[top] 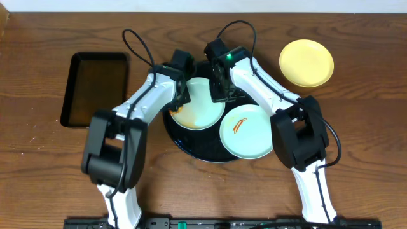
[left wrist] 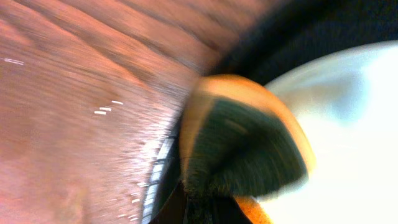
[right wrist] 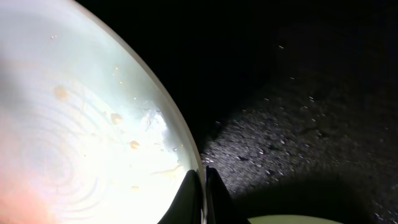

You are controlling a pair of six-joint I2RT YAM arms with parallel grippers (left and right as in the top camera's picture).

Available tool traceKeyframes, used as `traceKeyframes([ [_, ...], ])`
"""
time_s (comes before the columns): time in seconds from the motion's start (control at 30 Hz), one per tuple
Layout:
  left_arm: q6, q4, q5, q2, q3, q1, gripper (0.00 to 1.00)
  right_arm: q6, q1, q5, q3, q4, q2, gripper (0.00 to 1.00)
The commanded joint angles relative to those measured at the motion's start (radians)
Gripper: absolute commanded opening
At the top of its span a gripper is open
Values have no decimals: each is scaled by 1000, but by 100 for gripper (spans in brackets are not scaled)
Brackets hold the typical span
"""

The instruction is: Clean dirty plates on tray and stack at the side

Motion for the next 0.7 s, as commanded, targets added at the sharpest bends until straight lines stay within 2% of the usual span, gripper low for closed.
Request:
traceKeyframes([
  [0.0,9,-17,-119,-100,-3,30,7,23,-19,92,6,-13,-33,1],
  [0.13,9,-32,-52,-164,-4,30,7,22,-19,92,6,-6,-33,1],
  [0.3,10,-60,109,-201,-4,30,8,16,-24,93,12,9,-36,1],
  [0.5,9,-139,203,-201,-4,33,7,-63,-46,94,95,-19,-48,1],
  [0.67,20,-138,313,-205,-3,85,8,-122,-54,104,173,-60,-93,1],
])
